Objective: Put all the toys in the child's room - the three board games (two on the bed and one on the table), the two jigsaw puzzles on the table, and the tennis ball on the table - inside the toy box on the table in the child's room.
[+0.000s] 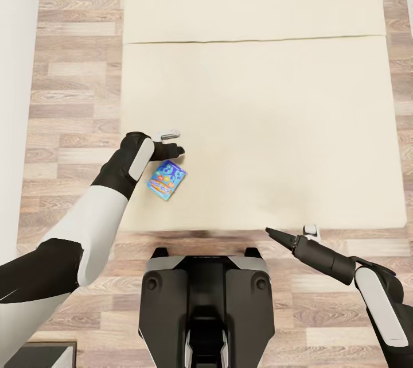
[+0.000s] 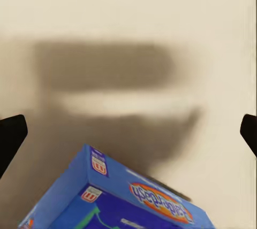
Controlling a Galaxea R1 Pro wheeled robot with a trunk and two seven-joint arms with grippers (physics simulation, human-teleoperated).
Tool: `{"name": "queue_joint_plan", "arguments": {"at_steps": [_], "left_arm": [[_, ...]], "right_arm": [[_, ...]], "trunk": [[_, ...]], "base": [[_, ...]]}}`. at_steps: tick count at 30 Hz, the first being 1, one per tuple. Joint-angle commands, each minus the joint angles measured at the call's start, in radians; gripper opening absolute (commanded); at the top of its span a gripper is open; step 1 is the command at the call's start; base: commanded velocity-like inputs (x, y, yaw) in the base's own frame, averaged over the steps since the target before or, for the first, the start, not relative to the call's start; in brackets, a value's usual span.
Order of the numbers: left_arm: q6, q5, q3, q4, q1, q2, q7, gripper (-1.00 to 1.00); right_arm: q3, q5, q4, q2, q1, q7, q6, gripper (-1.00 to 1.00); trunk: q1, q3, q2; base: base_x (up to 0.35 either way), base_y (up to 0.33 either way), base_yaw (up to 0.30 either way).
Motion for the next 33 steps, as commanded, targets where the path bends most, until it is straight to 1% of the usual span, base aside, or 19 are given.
{"name": "queue_joint_plan", "arguments": {"at_steps": [1,10,15,21,28,33], "left_arm": [[0.002,0.031,-0.002,0.009,0.000,0.000,0.011,1.00],[0.002,0.031,-0.002,0.009,0.000,0.001,0.011,1.00],[0.002,0.031,0.000,0.009,0.001,0.001,0.010,1.00],[0.002,0.031,0.001,0.009,0.001,0.001,0.010,1.00],[0.002,0.031,0.001,0.009,0.001,0.001,0.010,1.00],[0.002,0.031,0.001,0.009,0.001,0.001,0.010,1.00]], "right_arm": [[-0.001,0.002,0.000,0.000,0.000,0.003,0.005,1.00],[-0.001,0.001,0.001,0.000,0.000,0.003,0.005,1.00],[-0.001,0.001,0.001,0.000,0.000,0.003,0.005,1.00],[-0.001,0.001,0.001,0.000,0.000,0.003,0.005,1.00],[-0.001,0.001,0.001,0.000,0.000,0.003,0.005,1.00],[-0.001,0.001,0.001,0.000,0.000,0.003,0.005,1.00]], "trunk": [[0.001,-0.001,-0.001],[0.001,-0.001,-0.001],[0.001,-0.001,-0.001],[0.001,-0.001,-0.001],[0.001,-0.001,-0.001],[0.001,-0.001,-0.001]], "base": [[-0.121,-0.128,0.000],[-0.158,-0.129,0.000],[-0.032,-0.020,0.000],[-0.153,-0.002,0.000],[-0.052,0.000,0.000],[-0.210,0.000,0.000]]}}
